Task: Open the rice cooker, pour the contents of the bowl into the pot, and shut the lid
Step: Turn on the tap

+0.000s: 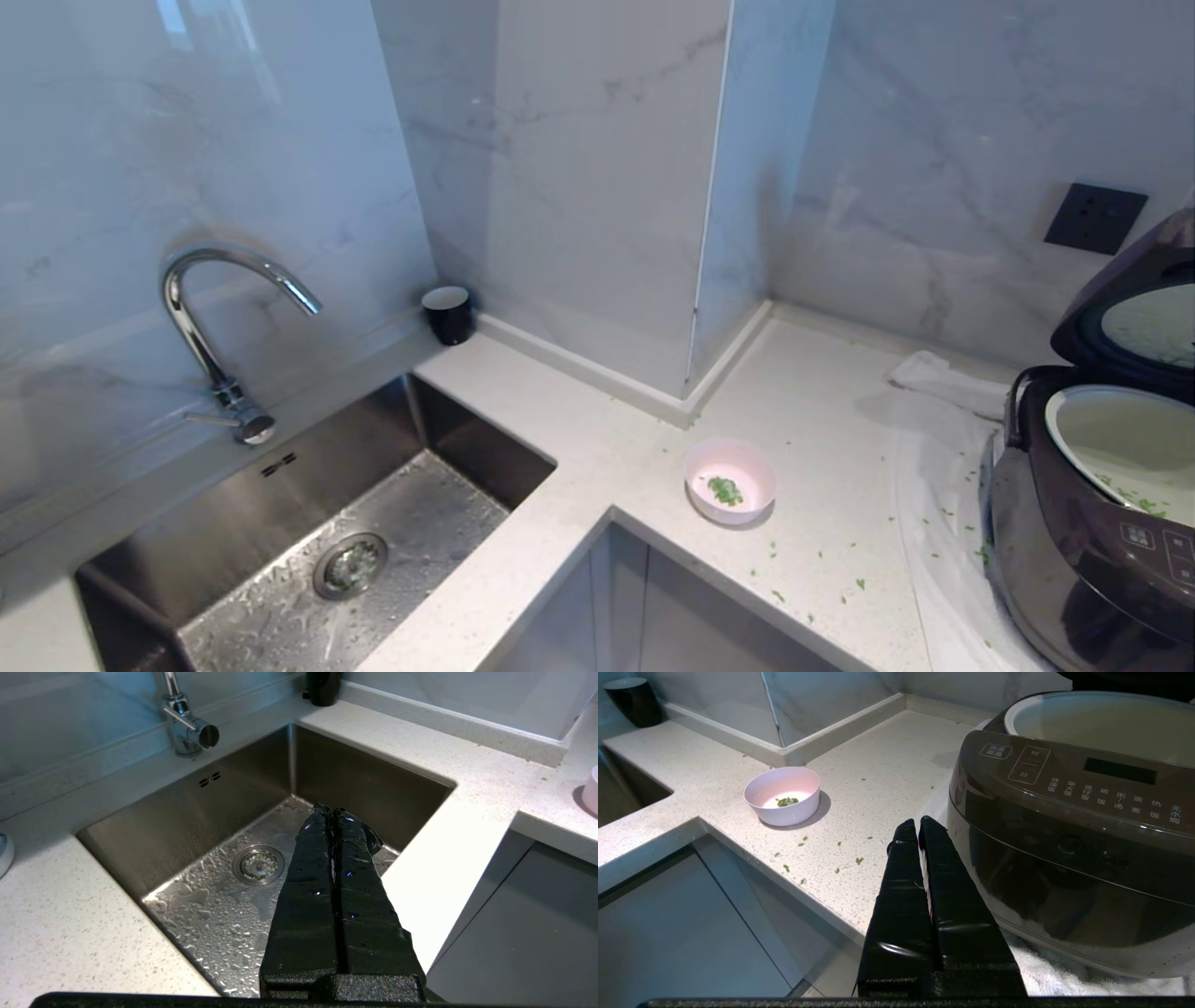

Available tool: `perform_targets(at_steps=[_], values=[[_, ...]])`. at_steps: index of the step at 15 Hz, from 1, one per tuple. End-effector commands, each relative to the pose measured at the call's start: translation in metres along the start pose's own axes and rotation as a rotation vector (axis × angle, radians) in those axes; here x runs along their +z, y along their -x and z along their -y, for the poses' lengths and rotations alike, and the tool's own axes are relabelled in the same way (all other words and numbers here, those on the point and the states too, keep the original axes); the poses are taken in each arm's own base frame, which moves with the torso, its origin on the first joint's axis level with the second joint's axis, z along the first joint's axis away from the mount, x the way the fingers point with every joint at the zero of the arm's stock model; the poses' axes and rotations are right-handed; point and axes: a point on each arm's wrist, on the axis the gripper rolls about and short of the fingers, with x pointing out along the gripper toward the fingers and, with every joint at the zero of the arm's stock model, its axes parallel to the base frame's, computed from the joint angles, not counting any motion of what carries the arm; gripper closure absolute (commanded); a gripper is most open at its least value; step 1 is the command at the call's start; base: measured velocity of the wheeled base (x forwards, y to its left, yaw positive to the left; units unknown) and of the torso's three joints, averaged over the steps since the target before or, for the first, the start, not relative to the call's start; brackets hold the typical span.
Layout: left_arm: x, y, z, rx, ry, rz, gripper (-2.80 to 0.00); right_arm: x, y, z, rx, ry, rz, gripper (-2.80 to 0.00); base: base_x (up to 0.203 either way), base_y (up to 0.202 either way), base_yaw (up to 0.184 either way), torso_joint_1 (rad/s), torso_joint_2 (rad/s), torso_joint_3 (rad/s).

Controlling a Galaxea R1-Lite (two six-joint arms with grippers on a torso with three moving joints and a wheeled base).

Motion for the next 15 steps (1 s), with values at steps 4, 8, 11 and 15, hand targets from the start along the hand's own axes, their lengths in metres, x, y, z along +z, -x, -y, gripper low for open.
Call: perform_targets(at_steps=[4, 8, 11, 15], values=[[0.0000, 0.0000, 0.0000, 0.001, 0.001, 0.000, 0.00, 0.0000, -0.0001, 0.0000, 0.001, 0.001, -0.002, 0.00, 0.000, 0.000, 0.000, 0.000, 0.00, 0.000], [0.0000, 0.0000, 0.0000, 0.000, 0.001, 0.000, 0.00, 0.0000, -0.0001, 0.0000, 0.000, 0.000, -0.002, 0.00, 0.001, -0.100, 0.009, -0.001, 0.00, 0.001], [0.0000, -0.0001, 0.0000, 0.000, 0.001, -0.001, 0.00, 0.0000, -0.0001, 0.0000, 0.001, -0.001, -0.002, 0.00, 0.000, -0.148, 0.000, 0.001, 0.00, 0.002], [0.0000, 0.0000, 0.0000, 0.001, 0.002, 0.000, 0.00, 0.0000, -0.0001, 0.0000, 0.001, -0.001, -0.002, 0.00, 0.000, 0.000, 0.000, 0.000, 0.00, 0.000]])
